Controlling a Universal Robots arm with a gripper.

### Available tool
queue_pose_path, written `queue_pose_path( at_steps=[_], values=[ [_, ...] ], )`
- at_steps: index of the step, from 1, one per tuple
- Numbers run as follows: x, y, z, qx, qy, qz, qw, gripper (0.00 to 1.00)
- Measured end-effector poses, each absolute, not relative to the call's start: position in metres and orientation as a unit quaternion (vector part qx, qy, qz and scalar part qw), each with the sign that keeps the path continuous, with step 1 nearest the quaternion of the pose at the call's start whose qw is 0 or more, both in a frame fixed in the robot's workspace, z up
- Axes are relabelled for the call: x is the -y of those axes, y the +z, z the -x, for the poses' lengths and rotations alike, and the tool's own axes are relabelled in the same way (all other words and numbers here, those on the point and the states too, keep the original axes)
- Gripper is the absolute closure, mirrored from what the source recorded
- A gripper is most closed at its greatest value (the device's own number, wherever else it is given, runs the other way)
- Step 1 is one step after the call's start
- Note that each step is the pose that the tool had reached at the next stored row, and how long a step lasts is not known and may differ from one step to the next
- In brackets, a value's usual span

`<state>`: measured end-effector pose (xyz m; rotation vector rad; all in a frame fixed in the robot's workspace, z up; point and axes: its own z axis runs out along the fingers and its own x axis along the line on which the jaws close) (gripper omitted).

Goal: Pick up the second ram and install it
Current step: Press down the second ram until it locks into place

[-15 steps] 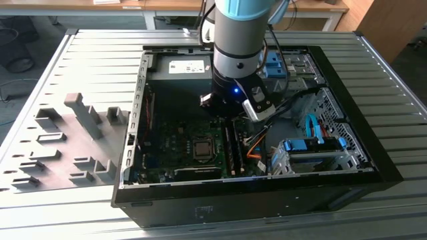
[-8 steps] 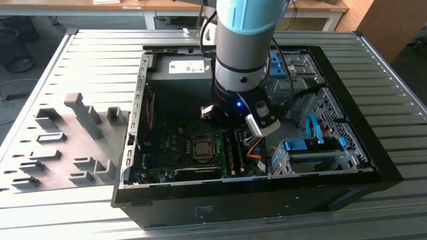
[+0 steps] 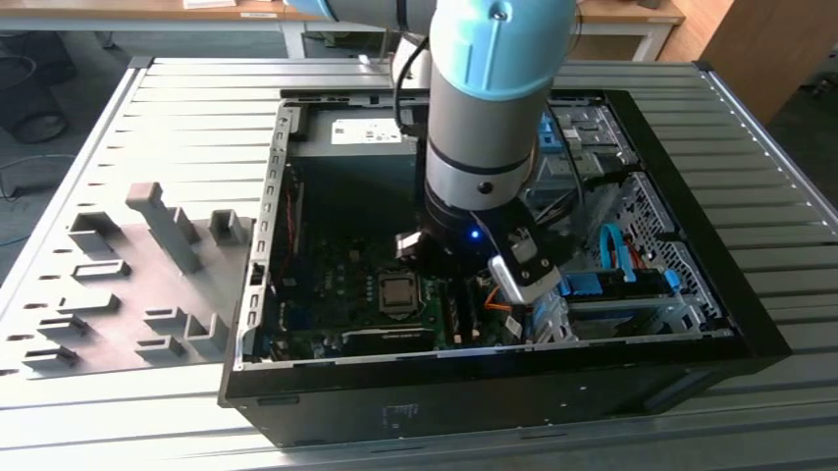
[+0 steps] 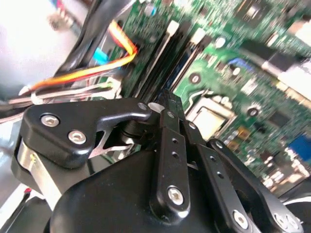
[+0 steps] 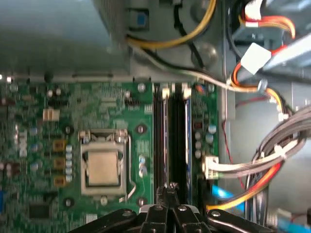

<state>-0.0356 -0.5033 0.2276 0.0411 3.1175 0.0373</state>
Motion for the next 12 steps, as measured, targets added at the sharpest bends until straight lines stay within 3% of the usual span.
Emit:
queue_pose_path(
  at_steps=[12],
  values=[
    [0.5145,0.2216,0.0357,-1.0,0.01,-0.013,0.011,0.89]
  ],
)
